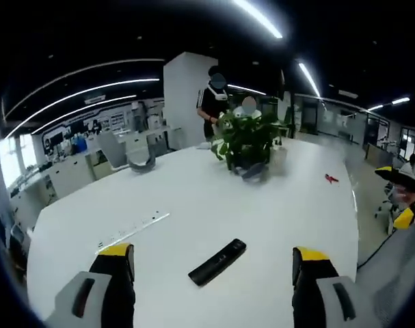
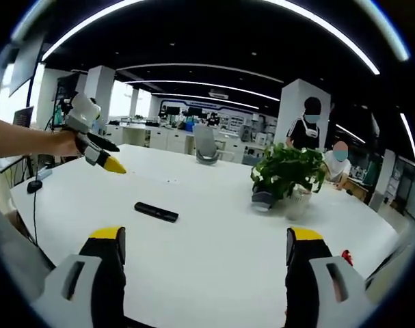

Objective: Press the specified remote control buttons in sequence, fully releasing each button before pressing the next.

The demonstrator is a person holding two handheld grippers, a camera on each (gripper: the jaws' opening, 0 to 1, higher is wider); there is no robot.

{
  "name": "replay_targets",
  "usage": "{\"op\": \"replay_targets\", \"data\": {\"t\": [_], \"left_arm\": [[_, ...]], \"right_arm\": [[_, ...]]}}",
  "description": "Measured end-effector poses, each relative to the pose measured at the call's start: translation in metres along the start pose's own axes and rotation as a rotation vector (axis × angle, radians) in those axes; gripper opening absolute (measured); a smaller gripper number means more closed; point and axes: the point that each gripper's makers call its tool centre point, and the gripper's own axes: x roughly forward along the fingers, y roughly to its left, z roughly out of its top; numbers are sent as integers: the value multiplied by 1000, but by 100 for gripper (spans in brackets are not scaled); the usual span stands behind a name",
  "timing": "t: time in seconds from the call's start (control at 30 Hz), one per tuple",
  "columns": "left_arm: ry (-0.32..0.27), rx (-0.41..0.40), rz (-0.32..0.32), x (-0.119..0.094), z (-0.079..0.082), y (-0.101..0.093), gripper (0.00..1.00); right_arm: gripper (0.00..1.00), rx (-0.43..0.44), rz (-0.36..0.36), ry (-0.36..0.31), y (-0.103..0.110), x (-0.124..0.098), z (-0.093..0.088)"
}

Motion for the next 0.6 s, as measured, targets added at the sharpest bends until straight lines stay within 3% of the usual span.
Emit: {"op": "replay_targets", "data": {"t": [0.17,0.3,0.43,0.6], "left_arm": [[-71,-24,16,-35,12,-11,100],[-126,-50,64,-66,17,-13,100],[-178,-95,127,-95,18,-11,100],[-193,-121,188,-126,11,-16,100]], "right_arm": [[100,-11,4,3,2,0,0],[100,-11,-5,-8,0,-1,2],[100,8,-4,-15,-1,-2,3],[100,-5,2,-11,1,-2,3]]}}
